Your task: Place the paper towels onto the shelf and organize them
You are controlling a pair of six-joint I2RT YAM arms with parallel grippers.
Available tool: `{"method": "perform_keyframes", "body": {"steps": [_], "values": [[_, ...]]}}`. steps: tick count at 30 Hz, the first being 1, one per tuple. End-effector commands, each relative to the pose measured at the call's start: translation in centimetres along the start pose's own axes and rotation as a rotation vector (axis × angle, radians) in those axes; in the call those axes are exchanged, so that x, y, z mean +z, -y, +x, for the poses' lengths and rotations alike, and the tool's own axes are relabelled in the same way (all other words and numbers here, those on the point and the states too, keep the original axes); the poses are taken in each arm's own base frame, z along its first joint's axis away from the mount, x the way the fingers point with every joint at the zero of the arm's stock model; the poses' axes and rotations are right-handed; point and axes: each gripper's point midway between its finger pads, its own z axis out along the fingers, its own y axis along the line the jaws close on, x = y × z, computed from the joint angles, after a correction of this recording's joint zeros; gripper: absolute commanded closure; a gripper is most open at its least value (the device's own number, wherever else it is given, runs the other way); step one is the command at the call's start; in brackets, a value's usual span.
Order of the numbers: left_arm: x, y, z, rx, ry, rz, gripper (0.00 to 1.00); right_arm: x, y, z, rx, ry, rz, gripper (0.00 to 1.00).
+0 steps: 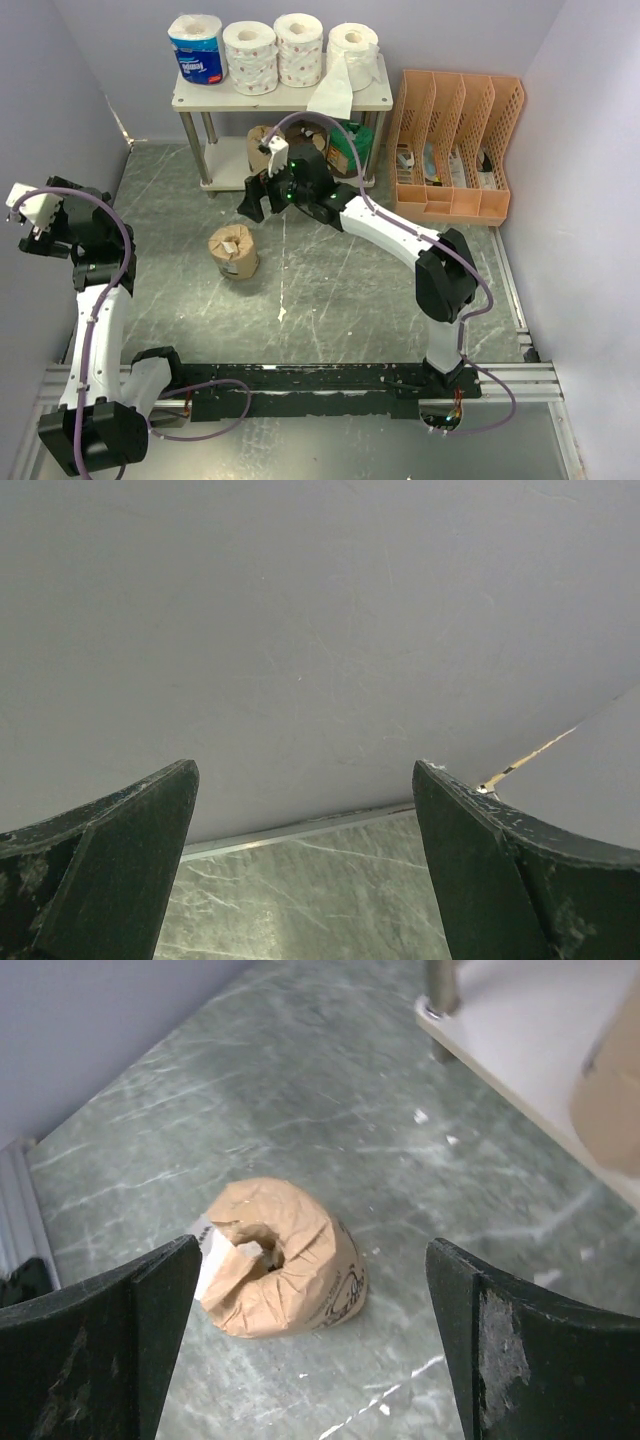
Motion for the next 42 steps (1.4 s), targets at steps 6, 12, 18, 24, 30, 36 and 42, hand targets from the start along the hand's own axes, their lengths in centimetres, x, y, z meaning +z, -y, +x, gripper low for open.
{"method": "perform_keyframes", "body": {"steps": [6, 12, 18, 24, 30, 36, 42], "values": [[0.2, 0.7, -1.4, -0.027, 0.017, 0.019, 0.01, -0.3, 3.7, 4.3, 0.376, -0.029, 0.127, 0.08], [0.3, 0.7, -1.1, -0.018, 0.009, 0.018, 0.01, 0.1, 2.3, 6.4, 0.452, -0.058, 0.044, 0.21], [0.3, 0.7, -1.1, -0.017, 0.008, 0.019, 0.01, 0.6, 2.4, 7.1, 0.455, -0.069, 0.037, 0.18], [0.4, 0.7, -1.1, -0.018, 0.005, 0.019, 0.01, 1.7, 2.2, 8.2, 0.452, -0.099, 0.043, 0.17], [0.4, 0.9, -1.1, -0.024, 0.002, 0.025, 0.01, 2.9, 0.8, 9.8, 0.446, -0.136, 0.014, 0.18], [0.4, 0.9, -1.1, -0.025, 0.002, 0.028, 0.01, 4.2, -0.7, 10.9, 0.426, -0.176, 0.000, 0.19], [0.4, 0.8, -1.2, -0.023, 0.003, 0.026, 0.01, 4.4, -1.3, 11.5, 0.463, -0.185, -0.032, 0.39]]}}
